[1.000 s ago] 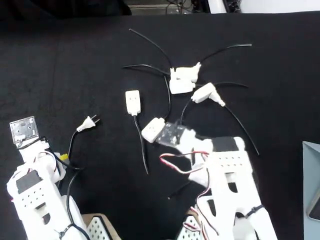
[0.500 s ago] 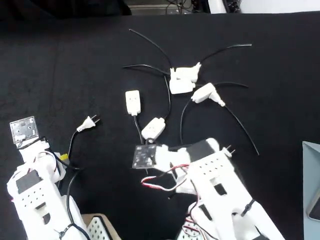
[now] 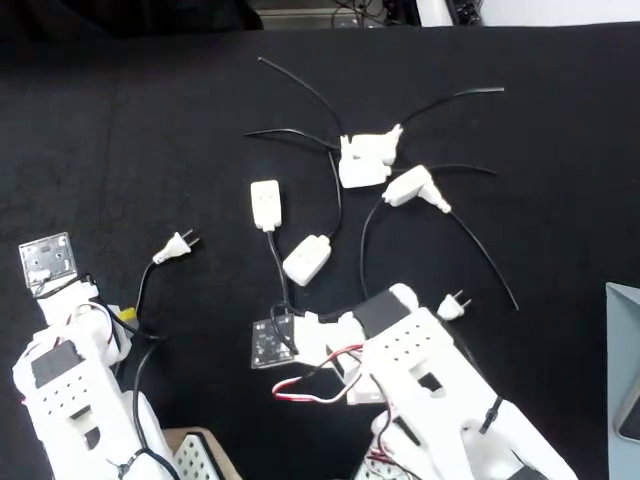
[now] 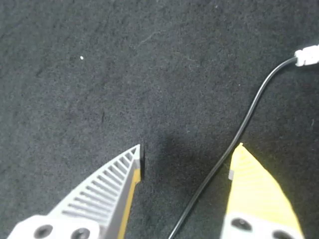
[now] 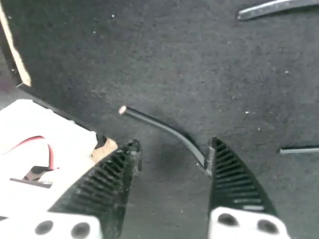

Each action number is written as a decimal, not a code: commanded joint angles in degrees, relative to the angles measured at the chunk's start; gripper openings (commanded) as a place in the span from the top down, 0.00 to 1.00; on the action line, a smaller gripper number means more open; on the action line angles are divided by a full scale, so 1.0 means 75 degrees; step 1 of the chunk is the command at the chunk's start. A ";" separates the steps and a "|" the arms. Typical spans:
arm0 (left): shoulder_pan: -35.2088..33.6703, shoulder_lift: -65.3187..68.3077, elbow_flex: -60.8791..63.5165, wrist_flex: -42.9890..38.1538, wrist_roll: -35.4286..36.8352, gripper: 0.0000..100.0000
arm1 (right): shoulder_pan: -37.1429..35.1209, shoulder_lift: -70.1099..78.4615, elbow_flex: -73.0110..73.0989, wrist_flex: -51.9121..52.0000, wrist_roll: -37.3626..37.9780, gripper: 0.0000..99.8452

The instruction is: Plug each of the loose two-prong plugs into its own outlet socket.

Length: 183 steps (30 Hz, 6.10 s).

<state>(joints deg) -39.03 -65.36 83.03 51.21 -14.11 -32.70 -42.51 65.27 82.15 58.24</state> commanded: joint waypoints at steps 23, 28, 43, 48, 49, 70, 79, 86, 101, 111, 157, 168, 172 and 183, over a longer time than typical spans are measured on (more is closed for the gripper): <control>-0.0076 -0.0105 -0.0182 -0.0141 0.0047 0.71 | -0.0668 -0.0076 -0.0158 -0.1313 0.0059 0.99; -0.0076 -0.0105 -0.0182 -0.0141 0.0047 0.71 | -0.0527 -0.0064 -0.0885 -0.2098 -0.0985 0.99; -0.0076 -0.0105 -0.0182 -0.0141 0.0047 0.71 | 0.0070 -0.0088 -0.0498 -0.5826 -0.3845 0.88; -0.0076 -0.0105 -0.0182 -0.0141 0.0047 0.71 | 0.1371 -0.0064 -0.0908 -0.4032 -0.3528 0.82; -0.0076 -0.0105 -0.0182 -0.0141 0.0047 0.71 | 0.1723 -0.0064 -0.0955 -0.3763 -0.3294 0.82; -0.0053 -0.0105 -0.0182 -0.0141 0.0047 0.71 | 0.5052 -0.0041 0.1061 -0.5087 0.0094 0.81; -0.0053 -0.0105 -0.0182 -0.0141 0.0047 0.71 | 0.4759 -0.0029 0.1541 -0.5158 0.0258 0.82; -0.0064 -0.0105 -0.0182 -0.0141 0.0047 0.71 | 0.4091 0.1073 0.1471 -0.5521 0.0129 0.82; -0.0041 -0.0105 -0.0135 -0.0152 0.0035 0.71 | 0.3892 0.3323 -0.1084 -0.4267 -0.0949 0.99; -0.0029 -0.0105 -0.0135 -0.0152 0.0035 0.71 | 0.2086 0.2010 -0.2327 -0.3821 -0.4232 0.99; -0.0029 -0.0105 -0.0135 -0.0152 -0.0199 0.71 | 0.0973 0.2491 -0.1237 -0.3270 -0.5697 0.87; -0.0029 -0.0105 -0.0135 -0.0152 -0.0211 0.71 | 0.1137 0.3558 -0.1377 -0.3962 -0.5685 0.87; -0.0029 -0.0105 -0.0135 -0.0152 -0.0211 0.71 | 0.1207 0.3581 -0.1424 -0.3950 -0.5638 0.87; -0.0029 -0.0105 -0.0135 -0.0152 -0.0211 0.71 | 0.1219 0.3581 -0.1424 -0.3974 -0.5615 0.93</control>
<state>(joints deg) -39.03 -65.36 83.03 51.21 -15.25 -23.91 -16.31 54.81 52.70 16.04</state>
